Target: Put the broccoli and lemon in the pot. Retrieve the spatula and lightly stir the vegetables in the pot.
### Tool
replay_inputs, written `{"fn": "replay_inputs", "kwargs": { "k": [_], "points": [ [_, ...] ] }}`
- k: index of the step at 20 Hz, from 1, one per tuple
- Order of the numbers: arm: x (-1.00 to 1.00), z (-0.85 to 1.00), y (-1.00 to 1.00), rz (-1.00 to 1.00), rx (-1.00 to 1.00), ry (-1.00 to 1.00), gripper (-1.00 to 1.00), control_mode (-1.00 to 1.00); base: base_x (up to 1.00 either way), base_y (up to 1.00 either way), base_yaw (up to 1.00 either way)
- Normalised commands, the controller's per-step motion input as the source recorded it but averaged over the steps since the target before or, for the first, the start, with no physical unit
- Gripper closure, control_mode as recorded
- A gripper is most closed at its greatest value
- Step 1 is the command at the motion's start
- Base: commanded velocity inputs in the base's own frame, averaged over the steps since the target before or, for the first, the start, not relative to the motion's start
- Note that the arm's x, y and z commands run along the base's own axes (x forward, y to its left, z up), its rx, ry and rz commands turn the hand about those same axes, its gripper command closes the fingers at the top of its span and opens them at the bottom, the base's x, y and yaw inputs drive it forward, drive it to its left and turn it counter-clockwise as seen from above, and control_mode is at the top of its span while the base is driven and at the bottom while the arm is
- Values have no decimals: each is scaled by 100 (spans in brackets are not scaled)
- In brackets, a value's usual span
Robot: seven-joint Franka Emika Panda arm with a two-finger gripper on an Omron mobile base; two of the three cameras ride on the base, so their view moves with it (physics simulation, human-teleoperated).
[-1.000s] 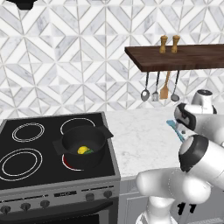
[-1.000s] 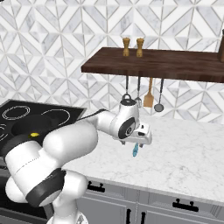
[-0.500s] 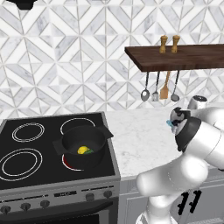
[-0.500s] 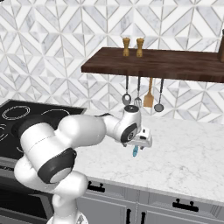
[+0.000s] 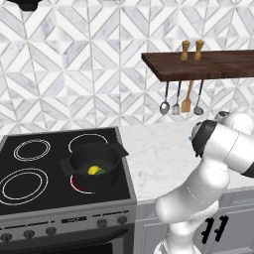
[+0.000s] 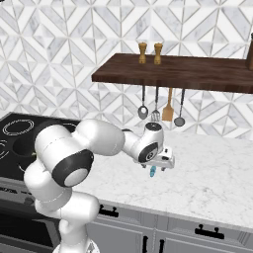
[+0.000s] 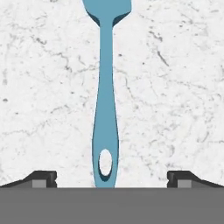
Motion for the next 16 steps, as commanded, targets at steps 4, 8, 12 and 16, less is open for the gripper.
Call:
{"fn": "replay_inputs", "kwargs": {
  "k": [4, 8, 12, 16],
  "points": [
    [0, -34, 6, 0, 0, 0, -100, -100, 0, 0, 0],
    [1, -35, 0, 0, 0, 0, -100, -100, 0, 0, 0],
    [0, -38, 0, 0, 0, 0, -100, -100, 0, 0, 0],
    [0, -30, 0, 0, 0, -1, 100, -100, 0, 0, 0]
  ]
}}
